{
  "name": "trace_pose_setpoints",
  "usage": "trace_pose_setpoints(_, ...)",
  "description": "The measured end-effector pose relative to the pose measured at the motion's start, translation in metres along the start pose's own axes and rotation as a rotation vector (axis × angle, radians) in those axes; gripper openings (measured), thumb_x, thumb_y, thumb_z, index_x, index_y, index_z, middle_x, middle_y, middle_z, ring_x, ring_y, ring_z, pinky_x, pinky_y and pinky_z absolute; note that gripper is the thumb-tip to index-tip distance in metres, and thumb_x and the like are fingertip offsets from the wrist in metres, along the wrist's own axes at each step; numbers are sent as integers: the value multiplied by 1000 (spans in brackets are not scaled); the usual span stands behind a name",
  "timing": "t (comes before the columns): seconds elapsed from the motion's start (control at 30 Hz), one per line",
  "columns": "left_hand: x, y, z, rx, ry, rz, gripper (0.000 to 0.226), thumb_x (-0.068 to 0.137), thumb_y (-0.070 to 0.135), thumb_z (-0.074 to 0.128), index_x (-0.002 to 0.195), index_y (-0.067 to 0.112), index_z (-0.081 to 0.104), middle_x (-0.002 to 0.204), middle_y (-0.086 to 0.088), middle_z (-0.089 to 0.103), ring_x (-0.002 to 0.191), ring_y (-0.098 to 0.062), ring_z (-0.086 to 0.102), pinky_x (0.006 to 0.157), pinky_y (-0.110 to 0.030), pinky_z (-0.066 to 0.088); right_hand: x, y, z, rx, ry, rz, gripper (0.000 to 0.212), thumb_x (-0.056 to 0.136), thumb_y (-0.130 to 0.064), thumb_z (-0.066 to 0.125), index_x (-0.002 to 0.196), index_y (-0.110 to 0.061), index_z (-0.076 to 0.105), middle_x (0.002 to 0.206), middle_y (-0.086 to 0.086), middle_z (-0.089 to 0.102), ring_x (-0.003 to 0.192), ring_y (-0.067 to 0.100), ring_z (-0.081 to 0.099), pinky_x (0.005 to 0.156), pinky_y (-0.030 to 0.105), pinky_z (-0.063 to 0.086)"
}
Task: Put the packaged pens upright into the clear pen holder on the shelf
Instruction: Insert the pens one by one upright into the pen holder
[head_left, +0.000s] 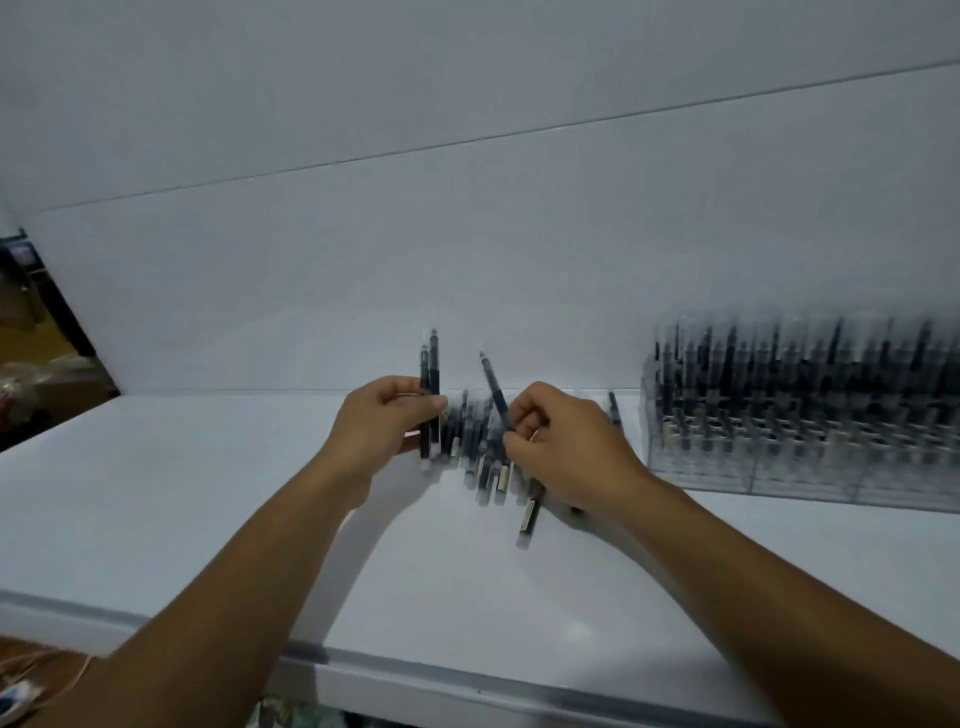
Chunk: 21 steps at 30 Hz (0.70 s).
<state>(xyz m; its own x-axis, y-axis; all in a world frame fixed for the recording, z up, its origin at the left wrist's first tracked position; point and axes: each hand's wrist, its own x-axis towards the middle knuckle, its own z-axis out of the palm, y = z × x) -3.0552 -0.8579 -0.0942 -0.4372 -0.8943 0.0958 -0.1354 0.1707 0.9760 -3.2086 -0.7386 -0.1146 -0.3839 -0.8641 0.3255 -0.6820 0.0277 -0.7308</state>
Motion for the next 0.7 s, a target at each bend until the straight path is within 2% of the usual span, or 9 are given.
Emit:
trace_pose_setpoints(0.07, -12, 6, 13, -43, -30, 34, 21, 83, 13, 74, 100, 4, 66, 90, -11, 72, 78, -19, 69, 68, -25, 56, -4, -1, -11, -33, -8, -12, 10, 89, -24, 62, 95, -29, 57, 79, -10, 64, 72, 7, 57, 71, 31, 50)
trace_pose_setpoints(0.17, -28, 14, 36, -143, -103, 74, 21, 81, 12, 75, 100, 7, 65, 90, -14, 69, 79, -21, 68, 66, -24, 55, -13, -2, -34, -50, -2, -17, 17, 90, -26, 62, 106, -30, 59, 79, -11, 65, 71, 7, 58, 69, 31, 49)
trace_pose_setpoints(0.3, -48, 20, 77, -223, -219, 111, 27, 82, 12, 74, 106, 9, 63, 96, -18, 71, 85, -23, 69, 71, -27, 58, -37, 10, -72, -14, 73, 20, 13, 89, -26, 64, 100, -30, 59, 77, -9, 66, 64, 4, 59, 64, 30, 51)
trace_pose_setpoints(0.37, -56, 22, 105, -263, -280, 124, 31, 81, 12, 74, 109, 8, 62, 99, -17, 72, 88, -24, 70, 79, -35, 58, -53, 22, -96, -21, 139, 26, 11, 89, -23, 65, 95, -29, 57, 73, -10, 63, 59, -1, 54, 62, 21, 46)
trace_pose_setpoints(0.43, -61, 24, 129, -286, -333, 143, 33, 80, 14, 75, 109, 8, 60, 97, -17, 72, 88, -22, 71, 78, -34, 56, -65, 33, -117, -25, 199, 50, 12, 90, -22, 65, 92, -27, 55, 71, -11, 60, 57, -2, 52, 62, 18, 43)
trace_pose_setpoints(0.53, -72, 29, 174, -309, -407, 151, 29, 81, 11, 74, 105, 12, 57, 84, -16, 63, 80, -13, 68, 69, -20, 53, -85, 51, -152, -42, 295, 111, 12, 90, -25, 66, 89, -29, 55, 75, -8, 61, 62, 5, 52, 65, 25, 45)
trace_pose_setpoints(0.6, -80, 34, 204, -335, -476, 161, 28, 81, 10, 74, 102, 15, 56, 80, -11, 56, 79, -12, 66, 70, -18, 53, -97, 63, -175, -46, 377, 146, 11, 90, -26, 67, 85, -28, 57, 75, -3, 62, 66, 11, 54, 67, 33, 49)
trace_pose_setpoints(0.7, -93, 44, 243, -383, -563, 163, 27, 82, 8, 73, 101, 16, 56, 74, -5, 56, 75, -9, 67, 66, -14, 52, -113, 75, -205, -89, 481, 176, 10, 89, -27, 67, 82, -21, 62, 74, -1, 62, 72, 19, 59, 73, 44, 54)
